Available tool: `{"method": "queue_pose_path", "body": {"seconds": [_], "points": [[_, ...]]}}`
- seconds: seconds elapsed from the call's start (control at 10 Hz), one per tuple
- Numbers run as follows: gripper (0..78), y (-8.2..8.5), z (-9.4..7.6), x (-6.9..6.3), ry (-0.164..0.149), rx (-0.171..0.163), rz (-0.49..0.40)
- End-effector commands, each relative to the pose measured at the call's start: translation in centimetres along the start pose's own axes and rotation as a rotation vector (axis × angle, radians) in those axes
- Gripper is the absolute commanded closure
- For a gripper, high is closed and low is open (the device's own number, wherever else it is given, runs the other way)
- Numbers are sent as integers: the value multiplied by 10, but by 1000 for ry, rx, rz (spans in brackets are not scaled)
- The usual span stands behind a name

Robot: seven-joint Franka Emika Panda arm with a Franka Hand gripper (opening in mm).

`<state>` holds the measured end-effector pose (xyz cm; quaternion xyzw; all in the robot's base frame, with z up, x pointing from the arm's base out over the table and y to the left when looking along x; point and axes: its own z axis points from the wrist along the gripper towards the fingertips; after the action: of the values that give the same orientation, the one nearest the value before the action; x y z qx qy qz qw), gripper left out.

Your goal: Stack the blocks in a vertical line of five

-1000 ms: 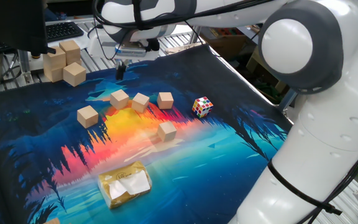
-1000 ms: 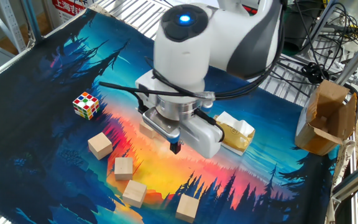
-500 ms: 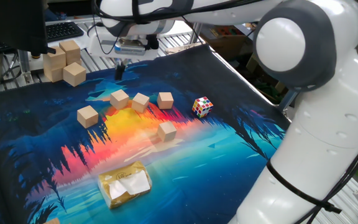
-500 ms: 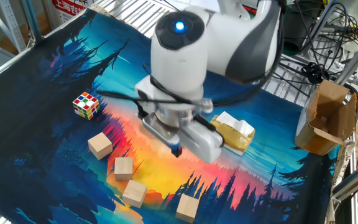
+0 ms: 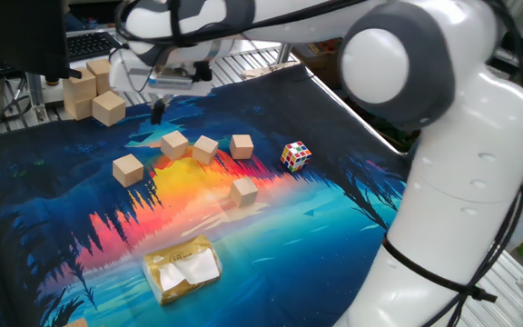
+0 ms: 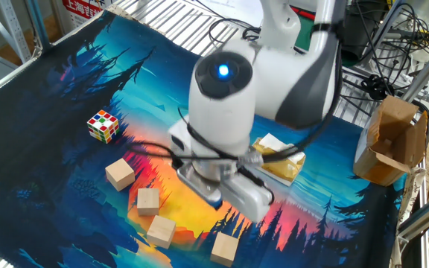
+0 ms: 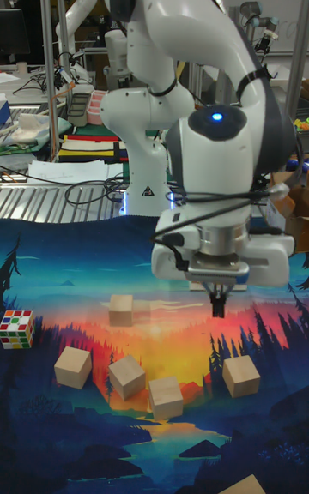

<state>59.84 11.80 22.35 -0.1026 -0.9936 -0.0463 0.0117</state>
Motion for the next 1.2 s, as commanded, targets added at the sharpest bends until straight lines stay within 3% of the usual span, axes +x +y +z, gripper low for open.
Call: {"method": "queue_pose_path", "body": {"seconds": [0.1,0.5,0.8,1.2], "points": [[776,16,23,-10,-8,-4,-14],[776,23,45,-14,-9,-2,-68],[776,30,68,-18,-12,17,-161],[776,34,82,-20,-15,32,-218]]}}
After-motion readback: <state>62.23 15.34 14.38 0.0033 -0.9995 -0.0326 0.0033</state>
